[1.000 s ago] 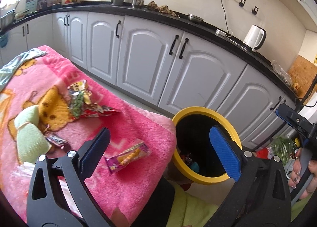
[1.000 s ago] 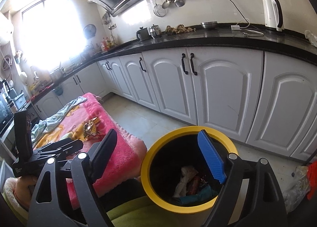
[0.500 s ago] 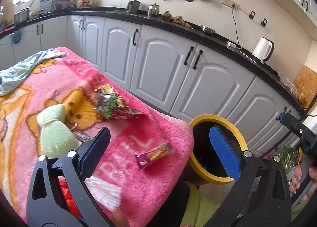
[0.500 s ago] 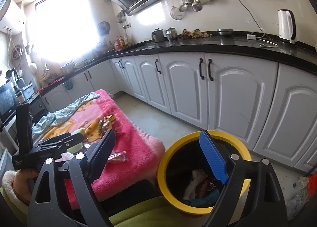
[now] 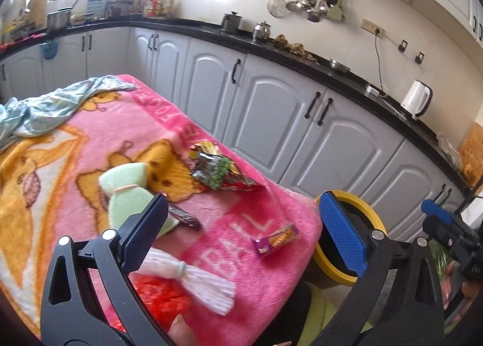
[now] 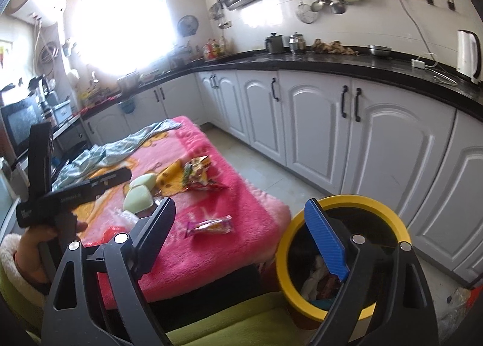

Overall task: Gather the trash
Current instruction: 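Move both tools back toward the remaining items on the blanket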

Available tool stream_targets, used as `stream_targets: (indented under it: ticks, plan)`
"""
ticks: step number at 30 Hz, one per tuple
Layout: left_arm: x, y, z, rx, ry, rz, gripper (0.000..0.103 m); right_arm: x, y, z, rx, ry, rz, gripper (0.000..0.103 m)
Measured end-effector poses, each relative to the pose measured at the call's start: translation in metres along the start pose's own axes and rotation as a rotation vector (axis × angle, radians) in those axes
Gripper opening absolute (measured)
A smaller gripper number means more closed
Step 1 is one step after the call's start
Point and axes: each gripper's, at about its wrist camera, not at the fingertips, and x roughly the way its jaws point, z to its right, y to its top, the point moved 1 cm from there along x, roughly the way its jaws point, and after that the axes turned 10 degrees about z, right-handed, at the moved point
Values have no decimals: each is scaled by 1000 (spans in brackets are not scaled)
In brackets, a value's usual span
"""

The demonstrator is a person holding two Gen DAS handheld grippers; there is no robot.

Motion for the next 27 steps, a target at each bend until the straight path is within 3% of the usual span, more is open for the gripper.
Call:
stream_targets:
  ticks: [17, 27]
  plan:
    - [-34, 1, -68, -62, 118, 38, 92, 28, -17, -72, -101, 140, -99, 85]
    - [-49, -13, -99, -71, 154, 15, 92, 48, -32, -99, -147, 198, -168, 85]
